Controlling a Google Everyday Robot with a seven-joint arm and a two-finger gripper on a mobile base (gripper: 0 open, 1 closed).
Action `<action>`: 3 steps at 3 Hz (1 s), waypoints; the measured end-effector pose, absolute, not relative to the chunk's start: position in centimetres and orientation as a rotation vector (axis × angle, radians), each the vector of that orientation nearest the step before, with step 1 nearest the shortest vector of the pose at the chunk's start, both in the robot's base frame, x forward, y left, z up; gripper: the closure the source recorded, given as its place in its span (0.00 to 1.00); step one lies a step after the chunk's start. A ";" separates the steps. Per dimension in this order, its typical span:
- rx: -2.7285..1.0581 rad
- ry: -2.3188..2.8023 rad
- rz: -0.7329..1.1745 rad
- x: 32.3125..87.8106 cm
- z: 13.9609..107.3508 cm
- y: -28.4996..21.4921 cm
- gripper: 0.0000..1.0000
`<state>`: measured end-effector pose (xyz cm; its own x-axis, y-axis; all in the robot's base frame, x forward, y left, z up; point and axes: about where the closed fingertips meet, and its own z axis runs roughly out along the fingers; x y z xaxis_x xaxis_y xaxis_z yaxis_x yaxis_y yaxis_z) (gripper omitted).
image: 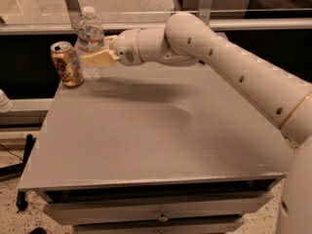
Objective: Move water bottle near orange can
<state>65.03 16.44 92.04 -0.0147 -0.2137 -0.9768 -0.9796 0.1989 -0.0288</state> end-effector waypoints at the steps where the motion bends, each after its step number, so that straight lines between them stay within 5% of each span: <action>1: -1.258 1.434 0.983 65.2 91.0 19.0 1.00; 3: -1.315 1.441 0.985 66.0 90.0 20.5 0.51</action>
Offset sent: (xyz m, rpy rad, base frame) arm 0.0149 0.0431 -0.0232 -0.0476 0.0164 0.0916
